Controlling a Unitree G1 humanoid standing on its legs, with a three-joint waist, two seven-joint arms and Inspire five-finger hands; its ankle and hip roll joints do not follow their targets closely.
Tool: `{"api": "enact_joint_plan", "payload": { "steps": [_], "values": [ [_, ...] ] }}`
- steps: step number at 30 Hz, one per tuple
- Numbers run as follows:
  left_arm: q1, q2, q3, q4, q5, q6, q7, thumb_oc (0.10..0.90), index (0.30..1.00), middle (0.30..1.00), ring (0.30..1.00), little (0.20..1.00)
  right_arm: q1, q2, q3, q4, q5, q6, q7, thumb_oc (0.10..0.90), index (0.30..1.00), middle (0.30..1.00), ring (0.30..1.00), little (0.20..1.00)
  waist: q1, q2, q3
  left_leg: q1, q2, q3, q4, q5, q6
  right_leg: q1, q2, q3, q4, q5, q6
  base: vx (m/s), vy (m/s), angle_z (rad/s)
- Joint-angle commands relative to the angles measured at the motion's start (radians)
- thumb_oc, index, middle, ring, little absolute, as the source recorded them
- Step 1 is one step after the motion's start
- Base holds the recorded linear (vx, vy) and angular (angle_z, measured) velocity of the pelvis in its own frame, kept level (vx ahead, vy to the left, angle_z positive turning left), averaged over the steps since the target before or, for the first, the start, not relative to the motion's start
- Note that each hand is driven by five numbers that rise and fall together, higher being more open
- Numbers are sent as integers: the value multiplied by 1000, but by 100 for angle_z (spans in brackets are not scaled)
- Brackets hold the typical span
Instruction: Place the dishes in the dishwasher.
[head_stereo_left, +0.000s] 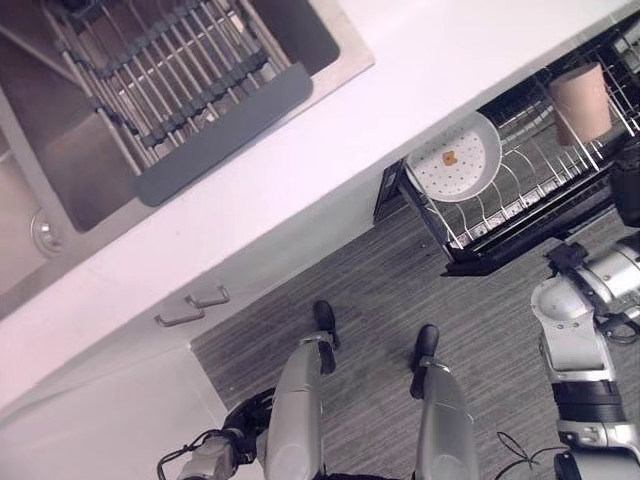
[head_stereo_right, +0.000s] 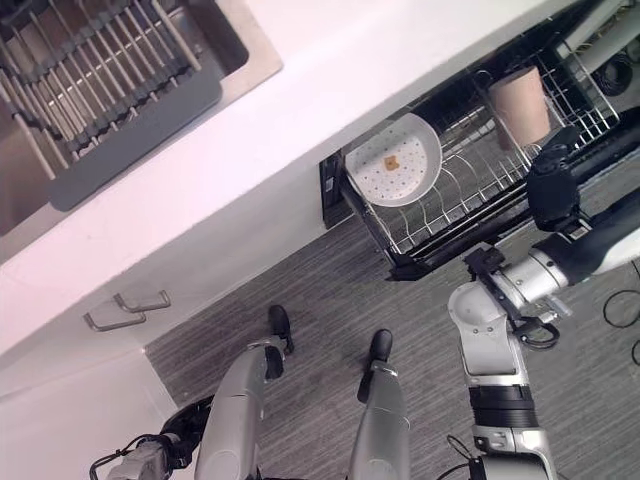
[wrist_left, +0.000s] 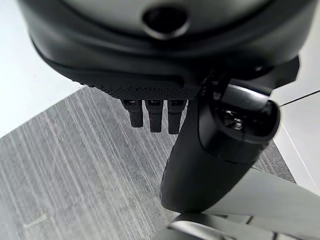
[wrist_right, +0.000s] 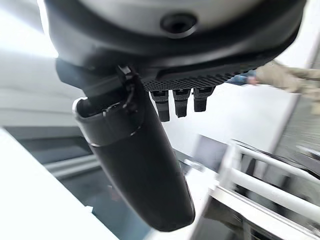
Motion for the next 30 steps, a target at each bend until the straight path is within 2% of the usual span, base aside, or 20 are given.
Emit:
{"api": "enact_joint_plan", "payload": {
  "steps": [1,4,6,7,8,9,10,11,12,13,15,17,19,21,22,23,24,30],
  "values": [
    [112,-69,-17,10,-8,-3,-30,800,900,900,900,900,29,-67,-178,-164,-112,-140,-420,800,900,900,900,900,-35,36,-17,28,-29,-87,-147,8,-64,12,61,-49,176,-197,-58,0,0,0],
    [114,-68,-8,13,-3,-2,-32,800,900,900,900,900,62,-50,-251,-209,-136,-157,-420,800,900,900,900,900,-44,32,-17,33,-29,-84,-147,5,-63,8,61,-48,179,-197,-57,0,0,0],
    [105,-66,4,9,-2,17,-30,800,900,900,900,900,97,-39,-297,-206,-143,-113,-420,800,900,900,900,900,-58,28,-17,42,-28,-80,-147,2,-63,4,62,-42,187,-197,-57,4,16,-5],
    [102,-62,9,6,-2,23,-32,800,900,900,900,900,113,-47,-309,-169,-60,-139,-420,800,900,900,900,900,-63,26,-17,45,-27,-78,-147,0,-62,7,63,-40,182,-196,-57,-1,8,-5],
    [102,-61,9,6,-2,24,-32,800,900,900,900,900,115,-50,-311,-159,-39,-147,-420,800,900,900,900,900,-63,26,-17,45,-27,-78,-147,-1,-62,8,64,-39,181,-196,-57,-16,2,-3],
    [95,-58,12,13,-3,28,-34,800,900,900,900,900,128,-54,-338,-41,118,-219,-420,800,900,900,900,900,-70,23,-17,47,-25,-74,-147,-2,-64,11,65,-39,176,-195,-56,-25,-5,-4],
    [90,-56,11,20,-7,27,-37,800,900,900,900,900,130,-53,-346,23,189,-252,-420,800,900,900,900,900,-71,22,-17,48,-25,-73,-147,-3,-65,13,65,-41,172,-194,-56,-44,-27,-5],
    [80,-53,6,36,-17,26,-41,800,900,900,900,900,130,-56,-360,160,332,-316,-420,800,900,900,900,900,-70,20,-17,49,-23,-72,-147,-3,-67,16,66,-44,166,-190,-56,-33,-35,-4],
    [77,-51,4,40,-19,26,-41,800,900,900,900,900,130,-57,-364,204,354,-347,-420,800,900,900,900,900,-70,20,-17,50,-22,-72,-147,-4,-67,17,66,-45,166,-190,-56,-38,-84,-1],
    [63,-43,-7,58,-22,21,-43,800,900,900,900,900,127,-51,-364,356,481,-388,-420,800,900,900,900,900,-65,19,-17,53,-21,-75,-147,-7,-65,19,65,-50,167,-189,-57,-21,-85,1],
    [50,-41,-17,64,-13,19,-36,800,900,900,900,900,121,-37,-348,464,565,-420,-420,800,900,900,900,900,-59,21,-17,53,-22,-79,-147,-6,-64,18,64,-55,171,-187,-58,-20,-85,2],
    [23,-37,-44,70,-10,19,-23,800,900,900,900,900,97,-18,-308,633,680,-435,-335,800,900,900,900,900,-44,27,-17,53,-24,-87,-147,-5,-61,18,61,-63,173,-184,-61,-27,-69,2],
    [-1,-38,-71,86,-22,15,-15,800,900,900,900,900,60,-14,-266,753,777,-407,-236,800,900,900,900,900,-32,37,-17,50,-25,-90,-147,-3,-61,18,59,-70,174,-184,-64,-18,-21,1],
    [-7,-52,-80,77,-26,26,0,800,900,900,900,900,43,-5,-247,781,785,-378,-201,800,900,900,900,900,-25,45,-17,49,-23,-91,-147,-2,-60,18,55,-72,174,-183,-65,0,0,0],
    [-11,-64,-81,61,-20,45,13,800,900,900,900,900,29,-4,-223,802,690,-340,-216,800,900,900,900,900,-17,52,-17,50,-22,-93,-147,-1,-60,18,55,-72,179,-184,-67,0,0,0],
    [-12,-75,-95,42,-20,61,31,800,900,900,900,900,10,-15,-182,782,519,-253,-248,800,900,900,900,900,-8,58,-17,52,-24,-97,-147,1,-61,19,55,-75,186,-186,-70,0,0,0],
    [-14,-76,-111,22,-31,76,46,800,900,900,900,900,-13,-30,-136,750,474,-191,-248,800,900,900,900,900,-4,63,-17,52,-24,-97,-147,2,-60,16,53,-76,192,-187,-70,0,0,0],
    [-37,-85,-138,19,-45,96,53,800,900,900,900,900,-100,-78,-14,761,382,-126,-195,800,900,900,900,900,10,75,-17,56,-23,-101,-147,4,-66,22,51,-86,198,-197,-74,-1,9,1]
  ]
}}
